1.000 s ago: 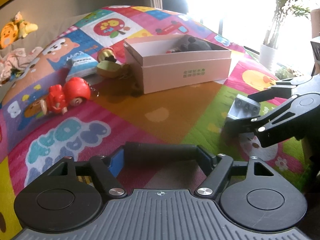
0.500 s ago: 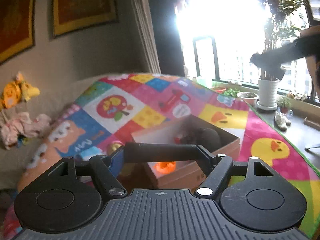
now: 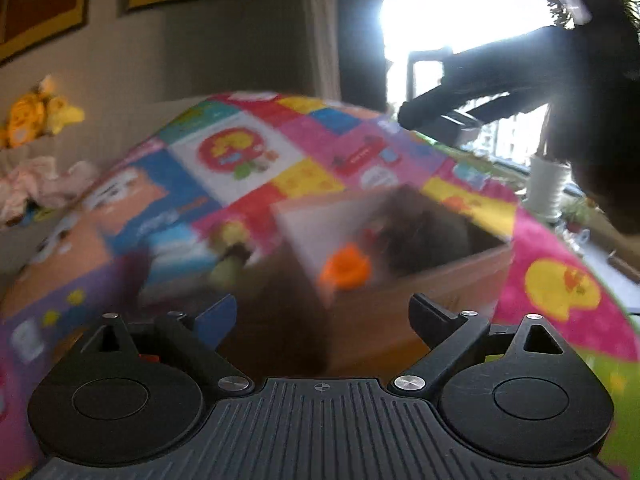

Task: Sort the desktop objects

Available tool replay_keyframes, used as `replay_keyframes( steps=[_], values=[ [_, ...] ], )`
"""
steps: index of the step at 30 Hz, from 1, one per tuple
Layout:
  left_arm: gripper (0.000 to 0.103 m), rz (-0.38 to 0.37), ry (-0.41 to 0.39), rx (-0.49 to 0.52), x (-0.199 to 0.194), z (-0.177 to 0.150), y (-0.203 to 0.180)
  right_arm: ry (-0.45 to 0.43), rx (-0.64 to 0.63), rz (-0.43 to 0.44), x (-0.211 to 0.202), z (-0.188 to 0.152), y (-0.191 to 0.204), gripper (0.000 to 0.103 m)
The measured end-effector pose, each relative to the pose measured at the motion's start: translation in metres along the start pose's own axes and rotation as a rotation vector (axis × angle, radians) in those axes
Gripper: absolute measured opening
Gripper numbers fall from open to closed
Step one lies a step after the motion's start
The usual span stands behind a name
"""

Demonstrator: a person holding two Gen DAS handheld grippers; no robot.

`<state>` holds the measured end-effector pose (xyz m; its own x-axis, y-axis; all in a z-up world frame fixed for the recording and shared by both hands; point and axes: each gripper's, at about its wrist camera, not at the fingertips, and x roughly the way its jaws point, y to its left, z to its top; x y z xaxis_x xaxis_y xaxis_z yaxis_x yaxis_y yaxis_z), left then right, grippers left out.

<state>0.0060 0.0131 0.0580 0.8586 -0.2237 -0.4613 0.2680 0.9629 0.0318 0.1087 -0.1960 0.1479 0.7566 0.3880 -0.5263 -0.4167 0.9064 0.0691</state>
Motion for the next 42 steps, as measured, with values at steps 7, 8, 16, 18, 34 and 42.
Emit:
replay_keyframes(
  steps=[7, 8, 16, 18, 34, 42],
  values=[
    [0.1, 0.142, 0.055, -0.067, -0.029, -0.037, 0.035, 0.158, 0.239, 0.034, 0.088, 0.008, -0.02, 0.099],
    [0.1, 0.16, 0.061, -0.078, -0.031, -0.04, 0.04, 0.172, 0.275, 0.042, 0.091, 0.006, -0.024, 0.099],
    [0.1, 0.296, 0.061, -0.17, -0.013, -0.033, 0.073, 0.155, 0.111, 0.028, 0.063, -0.011, 0.013, 0.099],
    [0.1, 0.281, 0.046, -0.187, -0.015, -0.032, 0.072, 0.152, 0.08, 0.057, 0.057, -0.004, 0.026, 0.099],
    [0.101, 0.188, 0.001, -0.318, -0.034, -0.061, 0.073, 0.322, -0.09, -0.085, 0.245, 0.057, 0.137, 0.049],
    [0.102, 0.155, -0.008, -0.349, -0.035, -0.063, 0.077, 0.5, -0.11, -0.061, 0.283, 0.038, 0.139, 0.027]
  ],
)
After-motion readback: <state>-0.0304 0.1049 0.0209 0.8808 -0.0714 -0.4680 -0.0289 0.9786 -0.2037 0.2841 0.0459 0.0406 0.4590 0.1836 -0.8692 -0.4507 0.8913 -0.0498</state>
